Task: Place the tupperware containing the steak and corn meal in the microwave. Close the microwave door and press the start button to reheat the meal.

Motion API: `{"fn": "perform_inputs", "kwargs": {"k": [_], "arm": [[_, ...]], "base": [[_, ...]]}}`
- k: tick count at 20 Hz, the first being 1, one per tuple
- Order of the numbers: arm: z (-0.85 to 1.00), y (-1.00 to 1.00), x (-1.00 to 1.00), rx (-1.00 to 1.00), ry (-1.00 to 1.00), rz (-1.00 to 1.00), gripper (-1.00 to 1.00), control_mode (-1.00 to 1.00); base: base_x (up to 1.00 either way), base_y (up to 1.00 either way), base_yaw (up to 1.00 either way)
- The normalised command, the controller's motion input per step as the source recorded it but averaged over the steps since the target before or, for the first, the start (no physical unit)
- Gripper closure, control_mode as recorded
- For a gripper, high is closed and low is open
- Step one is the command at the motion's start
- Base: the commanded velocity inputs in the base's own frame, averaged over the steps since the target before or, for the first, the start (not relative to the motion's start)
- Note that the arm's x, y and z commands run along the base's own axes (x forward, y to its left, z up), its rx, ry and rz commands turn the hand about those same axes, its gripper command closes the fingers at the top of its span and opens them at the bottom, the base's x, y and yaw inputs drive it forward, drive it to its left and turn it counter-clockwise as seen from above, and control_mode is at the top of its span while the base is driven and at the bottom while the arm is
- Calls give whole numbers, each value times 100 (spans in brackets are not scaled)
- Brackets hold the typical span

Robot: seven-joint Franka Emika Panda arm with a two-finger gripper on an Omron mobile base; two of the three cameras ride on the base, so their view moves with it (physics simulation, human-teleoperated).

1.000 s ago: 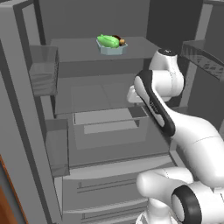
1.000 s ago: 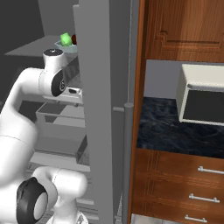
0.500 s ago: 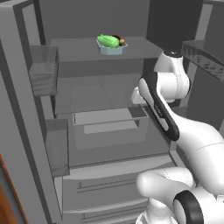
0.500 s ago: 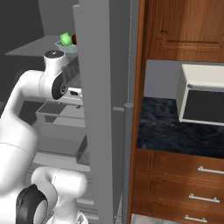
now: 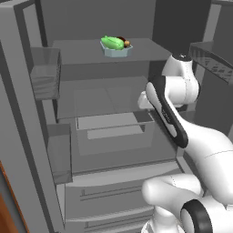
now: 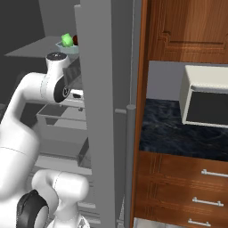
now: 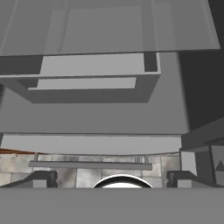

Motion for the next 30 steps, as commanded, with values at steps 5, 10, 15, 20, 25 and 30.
{"fn": "perform_inputs", "kwargs": {"k": [5,10,15,20,25,30], "arm": [[0,8,0,0,0,0,-100,100],[0,0,0,0,0,0,-100,100],[0,0,0,0,0,0,-100,100],[0,0,0,0,0,0,-100,100],[0,0,0,0,0,0,-100,100],[0,0,0,0,0,0,-100,100]], "base": [[0,8,0],[6,46,0],[12,42,0],[16,9,0],[29,0,0],[47,0,0]]}}
